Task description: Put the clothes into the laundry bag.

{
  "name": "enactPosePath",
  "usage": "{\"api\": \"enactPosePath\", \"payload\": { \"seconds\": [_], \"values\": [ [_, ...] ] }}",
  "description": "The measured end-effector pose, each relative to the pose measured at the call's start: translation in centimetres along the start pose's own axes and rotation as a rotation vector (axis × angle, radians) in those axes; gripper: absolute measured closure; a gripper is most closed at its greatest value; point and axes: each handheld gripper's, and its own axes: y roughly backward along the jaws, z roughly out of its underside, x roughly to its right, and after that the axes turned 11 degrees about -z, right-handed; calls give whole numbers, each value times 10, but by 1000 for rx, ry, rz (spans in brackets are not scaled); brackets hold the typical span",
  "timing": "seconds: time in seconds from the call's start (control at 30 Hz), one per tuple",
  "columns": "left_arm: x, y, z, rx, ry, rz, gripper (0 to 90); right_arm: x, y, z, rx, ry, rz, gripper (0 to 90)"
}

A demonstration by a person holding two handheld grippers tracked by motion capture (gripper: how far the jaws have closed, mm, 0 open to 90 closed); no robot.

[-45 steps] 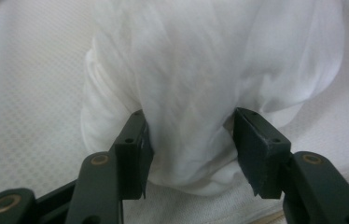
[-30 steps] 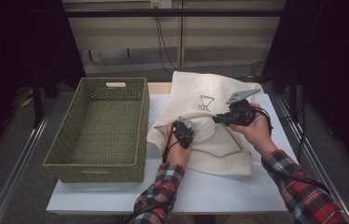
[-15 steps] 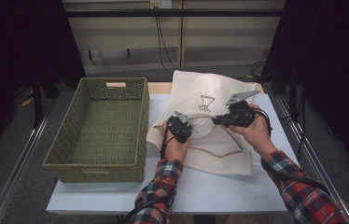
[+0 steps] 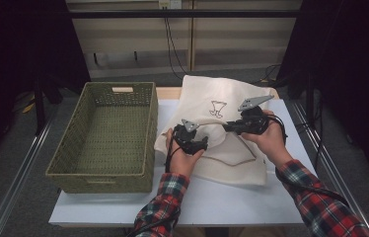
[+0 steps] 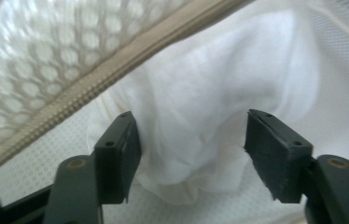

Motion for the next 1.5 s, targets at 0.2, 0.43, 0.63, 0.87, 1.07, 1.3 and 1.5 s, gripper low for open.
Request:
{"api": "enactPosePath", "payload": {
  "seconds": [0.2, 0.43, 0.63, 0.87, 1.07, 1.3, 1.5],
  "values": [
    [0, 12, -1, 23, -8, 22, 287, -5, 2, 1, 5, 13, -5, 856],
    [-2, 27, 2, 37, -15, 28, 236, -15, 5, 0, -6, 33, 2, 810],
    [-4, 33, 7, 28, -24, 37, 224, -18, 6, 1, 19, 36, 3, 760],
    [-6, 37, 11, 33, -29, 41, 221, -23, 5, -8, 28, 59, 1, 660],
    [-6, 39, 12, 34, -18, 43, 219, -29, 3, -13, 30, 81, 9, 659],
    [-4, 44, 14, 41, -28, 50, 209, -28, -5, -13, 3, 88, -2, 793],
    [-6, 45, 12, 45, -29, 59, 206, -26, -10, -11, -9, 91, 5, 751]
  ]
}}
